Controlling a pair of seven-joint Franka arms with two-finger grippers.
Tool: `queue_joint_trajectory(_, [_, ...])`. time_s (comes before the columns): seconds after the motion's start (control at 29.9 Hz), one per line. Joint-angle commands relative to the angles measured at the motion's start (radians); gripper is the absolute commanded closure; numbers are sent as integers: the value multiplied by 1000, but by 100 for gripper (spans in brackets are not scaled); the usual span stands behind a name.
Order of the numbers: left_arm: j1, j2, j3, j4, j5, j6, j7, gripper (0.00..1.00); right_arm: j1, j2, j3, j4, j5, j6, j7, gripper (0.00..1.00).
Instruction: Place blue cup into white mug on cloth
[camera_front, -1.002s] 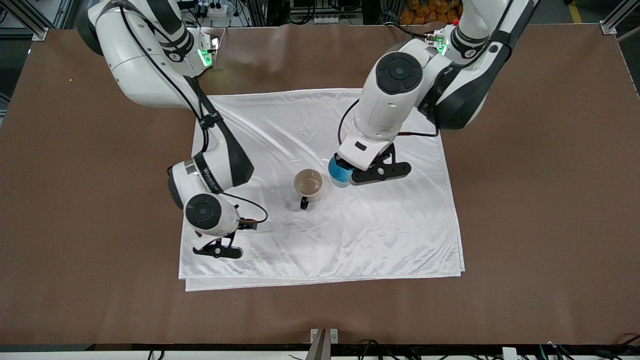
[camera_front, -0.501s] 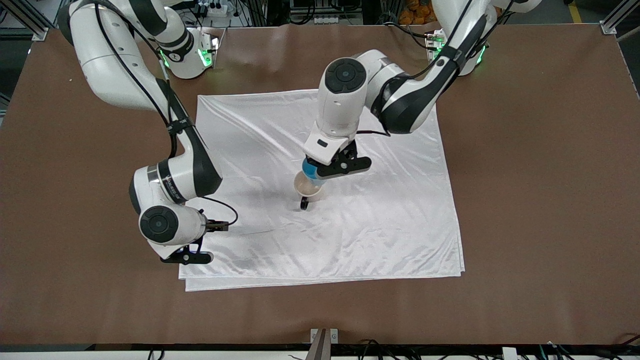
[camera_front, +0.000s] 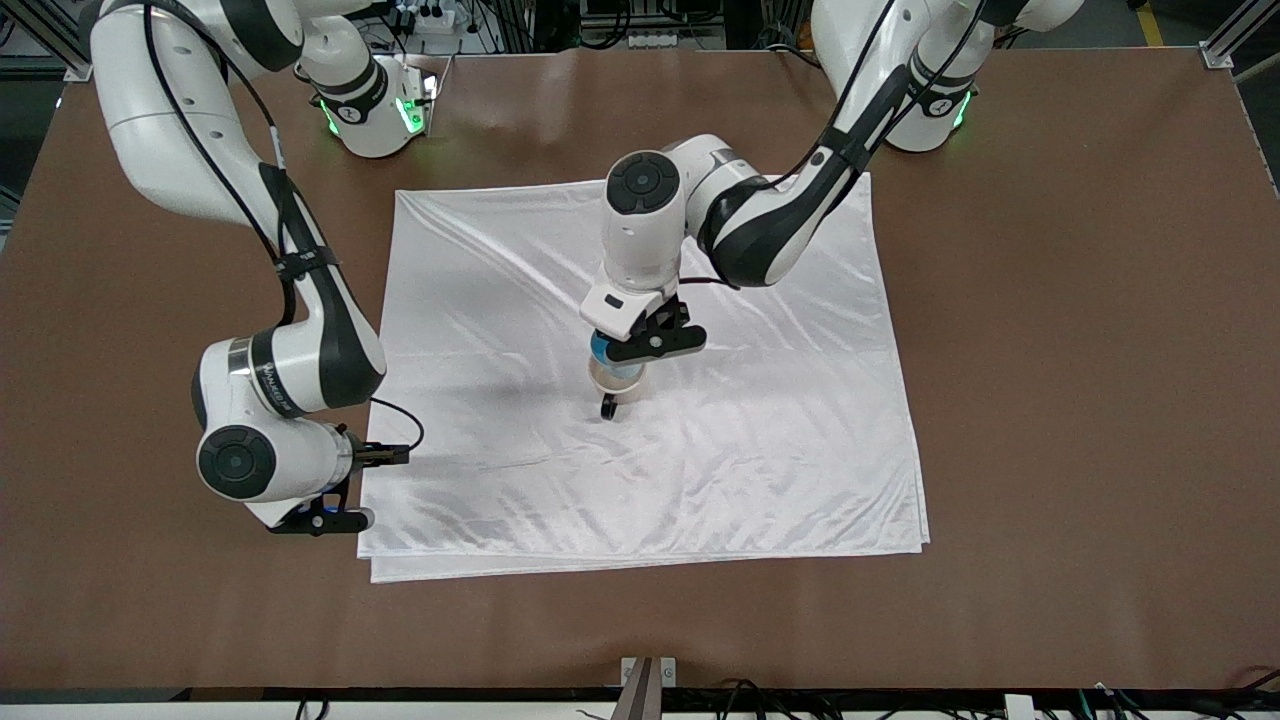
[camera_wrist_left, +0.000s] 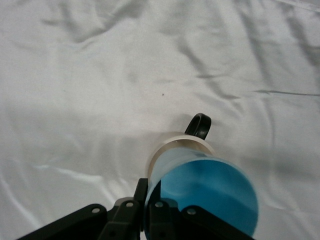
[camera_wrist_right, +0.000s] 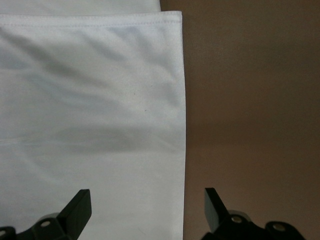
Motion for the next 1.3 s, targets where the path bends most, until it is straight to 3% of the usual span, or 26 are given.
queue_joint_trajectory(0.0, [-11,32,9,27,26,49,-17,100,-19,-186,21,-285,-12,143,-1,0])
queue_joint_trajectory(0.1, [-19,45,10,27,27,60,-21,100,-20,-266,21,-403,-12,203,0,0])
queue_joint_trajectory(0.37, [-27,61,10,27,27,63,-26,100,-11,-456,22,-587,0,196,5,0])
queue_joint_trajectory(0.57, [-31,68,10,25,27,63,-41,100,9,-544,24,-613,25,125,3,0])
queue_joint_trajectory(0.6, [-31,68,10,25,27,63,-43,86,12,-555,22,-610,29,113,3,0])
queue_joint_trajectory(0.63, [-31,68,10,25,27,63,-43,29,12,-566,22,-609,34,105,3,0])
queue_joint_trajectory(0.67, [-31,68,12,24,29,63,-43,0,12,-576,22,-609,34,101,3,0])
queue_joint_trajectory(0.97, [-28,40,12,25,27,63,-63,0,-32,-661,24,-580,36,76,-7,0])
queue_joint_trajectory(1.27, [70,-128,12,16,27,29,-55,0,-46,-673,24,-445,42,-91,-50,0])
